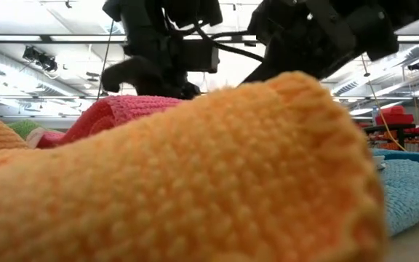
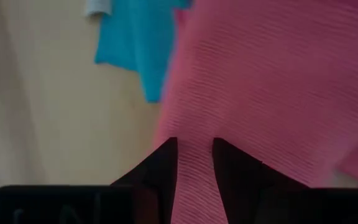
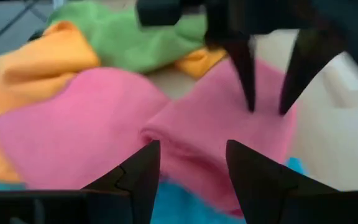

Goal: Fold microfiber towels
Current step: Fold the top pink towel, then stack the top pink towel on top of the green towel

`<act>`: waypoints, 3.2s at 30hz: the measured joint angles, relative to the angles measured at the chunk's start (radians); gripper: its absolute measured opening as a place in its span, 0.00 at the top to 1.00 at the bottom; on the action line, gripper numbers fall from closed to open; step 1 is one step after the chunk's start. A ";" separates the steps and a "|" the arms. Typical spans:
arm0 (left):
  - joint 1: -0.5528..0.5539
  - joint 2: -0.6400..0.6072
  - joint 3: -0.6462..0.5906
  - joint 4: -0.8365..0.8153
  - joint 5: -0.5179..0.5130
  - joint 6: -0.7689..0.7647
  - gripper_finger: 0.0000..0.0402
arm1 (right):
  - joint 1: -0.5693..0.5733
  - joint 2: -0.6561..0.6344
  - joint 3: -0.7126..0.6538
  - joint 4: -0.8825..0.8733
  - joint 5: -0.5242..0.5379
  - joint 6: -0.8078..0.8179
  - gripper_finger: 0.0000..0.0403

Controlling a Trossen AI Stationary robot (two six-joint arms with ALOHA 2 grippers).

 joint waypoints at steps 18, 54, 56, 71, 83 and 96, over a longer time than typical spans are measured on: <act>-0.007 0.005 -0.115 0.152 -0.004 -0.034 0.79 | -0.040 0.060 -0.024 0.121 0.021 -0.071 0.52; -0.153 -0.092 -0.080 0.084 -0.020 -0.083 0.60 | 0.037 0.170 -0.023 0.122 0.185 0.111 0.52; -0.189 -0.081 -0.082 0.083 -0.071 -0.102 0.51 | 0.037 0.170 -0.023 0.121 0.184 0.115 0.52; -0.385 0.072 -0.082 0.083 -0.582 -0.232 0.23 | 0.037 0.170 -0.023 0.122 0.183 0.129 0.52; -0.383 0.177 -0.079 0.083 -0.784 -0.208 0.26 | 0.037 0.170 -0.023 0.122 0.183 0.129 0.52; -0.300 0.177 -0.079 0.092 -0.724 -0.182 0.37 | 0.037 0.170 -0.023 0.122 0.183 0.129 0.52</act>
